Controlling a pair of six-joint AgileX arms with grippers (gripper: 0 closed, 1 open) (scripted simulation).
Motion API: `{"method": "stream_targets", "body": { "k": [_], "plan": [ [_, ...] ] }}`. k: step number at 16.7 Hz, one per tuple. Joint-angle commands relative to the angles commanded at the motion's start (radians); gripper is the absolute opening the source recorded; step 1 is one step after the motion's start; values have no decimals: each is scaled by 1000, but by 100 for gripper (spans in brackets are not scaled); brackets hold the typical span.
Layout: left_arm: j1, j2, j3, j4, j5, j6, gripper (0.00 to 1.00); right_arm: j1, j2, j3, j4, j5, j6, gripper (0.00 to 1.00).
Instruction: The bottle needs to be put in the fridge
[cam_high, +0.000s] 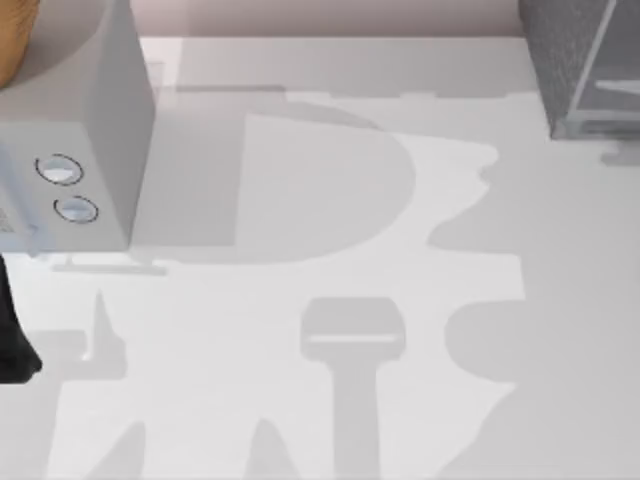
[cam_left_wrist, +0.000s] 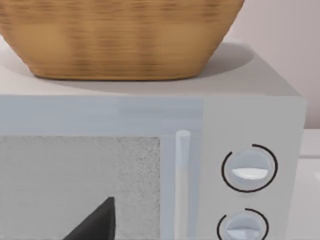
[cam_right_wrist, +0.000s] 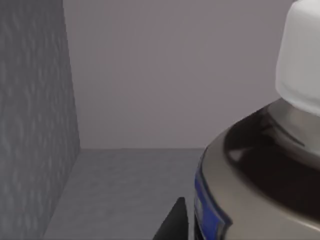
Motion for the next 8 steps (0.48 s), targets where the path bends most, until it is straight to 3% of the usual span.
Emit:
{"method": "stream_targets", "body": {
  "k": [4, 8],
  "plan": [
    [0, 0, 0, 0, 0, 0, 100, -31, 225, 112, 129, -29, -3, 1],
    [0, 0, 0, 0, 0, 0, 100, -39, 283, 144, 165, -38, -4, 1]
  ]
}}
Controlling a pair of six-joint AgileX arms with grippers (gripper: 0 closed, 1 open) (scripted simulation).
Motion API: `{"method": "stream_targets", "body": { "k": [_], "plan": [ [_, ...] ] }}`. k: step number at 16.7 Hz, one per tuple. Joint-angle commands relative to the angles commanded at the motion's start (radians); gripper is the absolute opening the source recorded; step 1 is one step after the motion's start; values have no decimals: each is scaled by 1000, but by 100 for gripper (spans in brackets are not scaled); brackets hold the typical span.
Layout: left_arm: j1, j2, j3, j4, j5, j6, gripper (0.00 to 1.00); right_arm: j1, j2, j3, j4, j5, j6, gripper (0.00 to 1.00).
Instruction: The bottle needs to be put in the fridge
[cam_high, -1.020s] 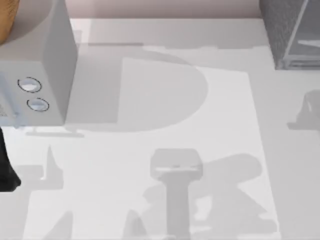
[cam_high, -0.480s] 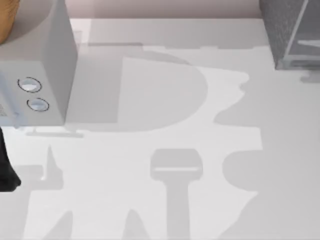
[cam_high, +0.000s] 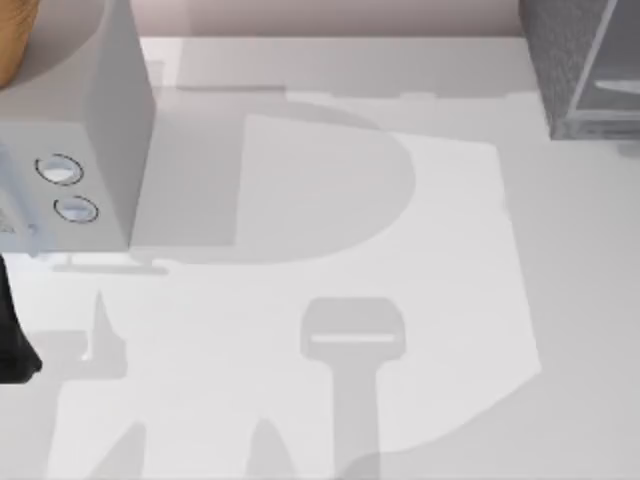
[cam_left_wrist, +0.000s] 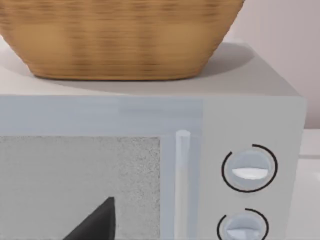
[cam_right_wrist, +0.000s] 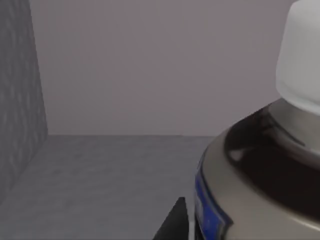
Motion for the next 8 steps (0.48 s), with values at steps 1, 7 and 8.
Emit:
{"method": "stream_targets", "body": {
  "k": [1, 7, 8],
  "plan": [
    [0, 0, 0, 0, 0, 0, 100, 0, 0, 0, 0, 0, 0, 1],
    [0, 0, 0, 0, 0, 0, 100, 14, 61, 63, -55, 11, 4, 1],
    [0, 0, 0, 0, 0, 0, 100, 18, 83, 105, -69, 15, 2, 1]
  ]
}}
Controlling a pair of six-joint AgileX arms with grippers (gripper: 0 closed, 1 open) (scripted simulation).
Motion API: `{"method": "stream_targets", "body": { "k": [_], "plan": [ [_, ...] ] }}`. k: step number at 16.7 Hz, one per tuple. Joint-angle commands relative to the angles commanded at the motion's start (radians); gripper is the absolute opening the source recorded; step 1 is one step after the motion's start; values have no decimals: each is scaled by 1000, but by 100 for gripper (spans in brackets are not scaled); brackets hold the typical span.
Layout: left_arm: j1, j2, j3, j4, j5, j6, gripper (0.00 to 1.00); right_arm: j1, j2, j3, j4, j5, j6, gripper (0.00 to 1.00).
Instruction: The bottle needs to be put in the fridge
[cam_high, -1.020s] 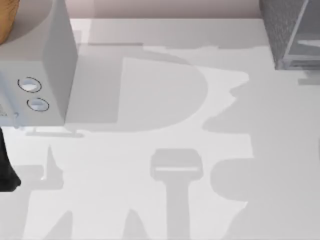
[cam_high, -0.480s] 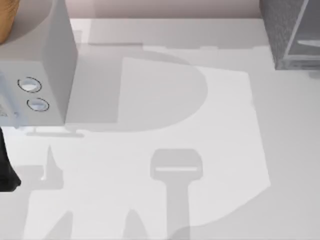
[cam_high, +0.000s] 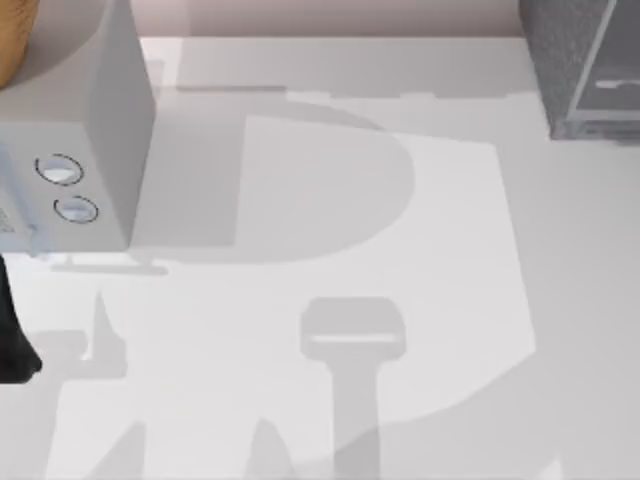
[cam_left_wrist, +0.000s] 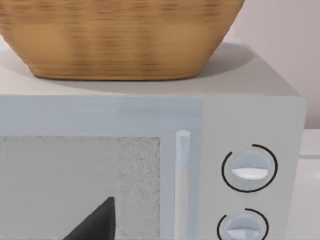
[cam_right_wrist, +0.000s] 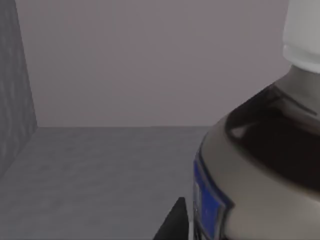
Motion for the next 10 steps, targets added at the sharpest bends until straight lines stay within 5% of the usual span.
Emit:
{"method": "stream_targets", "body": {
  "k": [10],
  "plan": [
    [0, 0, 0, 0, 0, 0, 100, 36, 182, 398, -177, 39, -3, 1]
  ]
}}
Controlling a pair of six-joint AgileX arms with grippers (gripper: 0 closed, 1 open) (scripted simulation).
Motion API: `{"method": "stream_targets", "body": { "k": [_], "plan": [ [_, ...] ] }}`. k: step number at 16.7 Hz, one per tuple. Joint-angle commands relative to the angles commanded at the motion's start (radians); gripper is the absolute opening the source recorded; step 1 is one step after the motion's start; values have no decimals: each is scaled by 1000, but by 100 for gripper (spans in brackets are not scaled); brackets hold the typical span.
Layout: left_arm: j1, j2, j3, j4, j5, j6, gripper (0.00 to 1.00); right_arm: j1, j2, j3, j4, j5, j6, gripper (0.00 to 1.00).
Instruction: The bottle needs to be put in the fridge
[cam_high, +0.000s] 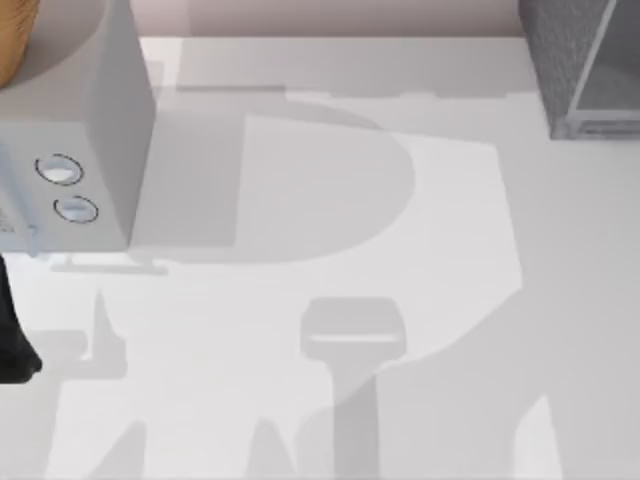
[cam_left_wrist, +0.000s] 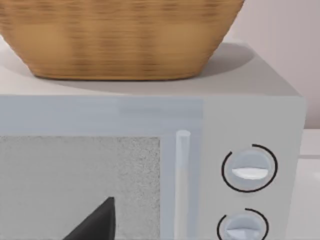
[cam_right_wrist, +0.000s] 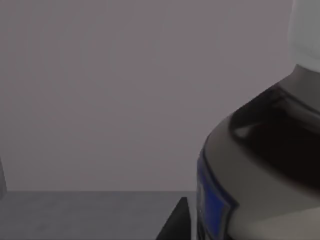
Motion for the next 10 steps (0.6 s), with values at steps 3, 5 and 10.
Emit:
{"method": "stream_targets", "body": {
  "k": [3, 5, 10],
  "plan": [
    [0, 0, 0, 0, 0, 0, 100, 0, 0, 0, 0, 0, 0, 1],
    [0, 0, 0, 0, 0, 0, 100, 0, 0, 0, 0, 0, 0, 16],
    [0, 0, 0, 0, 0, 0, 100, 0, 0, 0, 0, 0, 0, 53]
  ]
}}
